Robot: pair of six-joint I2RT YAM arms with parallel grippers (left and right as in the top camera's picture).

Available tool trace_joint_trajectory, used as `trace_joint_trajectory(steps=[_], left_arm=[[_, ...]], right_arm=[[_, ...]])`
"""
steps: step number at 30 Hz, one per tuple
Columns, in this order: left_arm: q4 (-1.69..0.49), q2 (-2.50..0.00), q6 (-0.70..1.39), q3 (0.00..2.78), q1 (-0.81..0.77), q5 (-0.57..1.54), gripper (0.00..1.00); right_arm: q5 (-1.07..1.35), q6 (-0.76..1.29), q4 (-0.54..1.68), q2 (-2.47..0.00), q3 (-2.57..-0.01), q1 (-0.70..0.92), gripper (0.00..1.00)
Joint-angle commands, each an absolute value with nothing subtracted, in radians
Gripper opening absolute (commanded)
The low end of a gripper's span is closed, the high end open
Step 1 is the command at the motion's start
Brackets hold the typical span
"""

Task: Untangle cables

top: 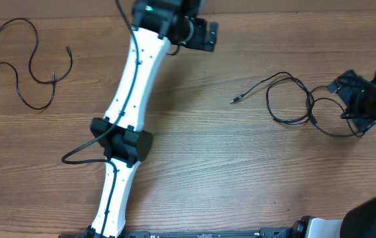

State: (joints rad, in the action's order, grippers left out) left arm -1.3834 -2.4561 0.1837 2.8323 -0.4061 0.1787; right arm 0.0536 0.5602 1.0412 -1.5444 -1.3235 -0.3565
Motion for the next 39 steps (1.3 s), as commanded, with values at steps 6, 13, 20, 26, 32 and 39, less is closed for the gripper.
trace_joint_trajectory(steps=[6, 13, 20, 26, 32, 39], left_arm=[[-1.423, -2.466, 0.196, 2.849, -0.419, 0.068, 1.0], [-1.428, -2.466, 0.206, 2.849, -0.418, 0.068, 1.0], [-1.436, -2.466, 0.206, 2.849, -0.418, 0.068, 1.0], [-1.435, -2.466, 0.205, 2.849, -0.409, 0.102, 1.0], [-1.434, -2.466, 0.038, 2.848, -0.391, 0.432, 1.0], [-1.488, -2.466, -0.311, 2.848, -0.402, 0.803, 0.99]], right_arm=[[-0.02, 1.036, 0.855, -1.6, -1.175, -0.355, 1.0], [-0.033, 1.266, 0.663, -1.649, -1.108, -0.347, 0.96], [0.004, 1.231, 0.584, -1.71, -1.108, -0.347, 0.05], [0.312, 0.896, 0.551, -1.647, -1.195, -0.343, 0.04], [0.61, 0.59, 0.706, -1.504, -1.336, -0.267, 0.04], [0.612, 0.435, 0.818, -1.307, -1.403, -0.151, 0.04]])
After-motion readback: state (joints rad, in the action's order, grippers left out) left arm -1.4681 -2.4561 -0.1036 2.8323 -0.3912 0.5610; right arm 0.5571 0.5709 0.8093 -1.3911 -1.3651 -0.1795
